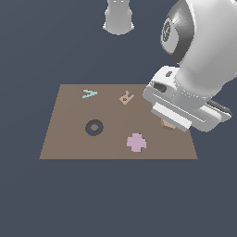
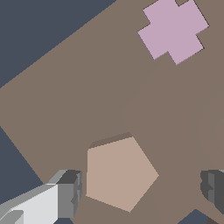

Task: Insert a designated object into the corresponding slot on a board.

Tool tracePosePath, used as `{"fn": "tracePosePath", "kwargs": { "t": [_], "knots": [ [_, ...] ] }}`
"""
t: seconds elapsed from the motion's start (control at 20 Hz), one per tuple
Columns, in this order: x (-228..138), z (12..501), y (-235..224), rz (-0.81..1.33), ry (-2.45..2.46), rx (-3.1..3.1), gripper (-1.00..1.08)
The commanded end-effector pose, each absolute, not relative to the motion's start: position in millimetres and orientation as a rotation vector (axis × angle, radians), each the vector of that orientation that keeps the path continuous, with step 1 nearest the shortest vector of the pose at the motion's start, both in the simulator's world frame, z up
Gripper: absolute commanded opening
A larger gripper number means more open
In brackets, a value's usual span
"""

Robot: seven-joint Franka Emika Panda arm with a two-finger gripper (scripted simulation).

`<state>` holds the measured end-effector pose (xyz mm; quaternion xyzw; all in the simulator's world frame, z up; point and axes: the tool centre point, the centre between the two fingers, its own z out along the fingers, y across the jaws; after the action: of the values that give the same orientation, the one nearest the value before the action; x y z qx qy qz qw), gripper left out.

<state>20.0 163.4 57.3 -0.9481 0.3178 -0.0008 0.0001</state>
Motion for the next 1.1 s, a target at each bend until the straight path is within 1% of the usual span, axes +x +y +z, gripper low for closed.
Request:
{"fn": "tracePosePath", "kwargs": {
  "t": [0.0, 0.45, 0.85, 0.9, 1.05],
  "knots": [
    [23.2, 53.4, 168.5, -0.002, 1.031, -2.968, 1.00],
    [25.5, 48.6, 173.0, 0.000, 1.052, -2.960, 1.00],
    [26.4, 29.9, 172.8, 0.000, 1.058, -2.958, 1.00],
    [26.4, 29.9, 172.8, 0.000, 1.058, -2.958, -1.00],
    [26.4, 29.9, 172.8, 0.000, 1.058, -2.958, -1.00]
  ]
}}
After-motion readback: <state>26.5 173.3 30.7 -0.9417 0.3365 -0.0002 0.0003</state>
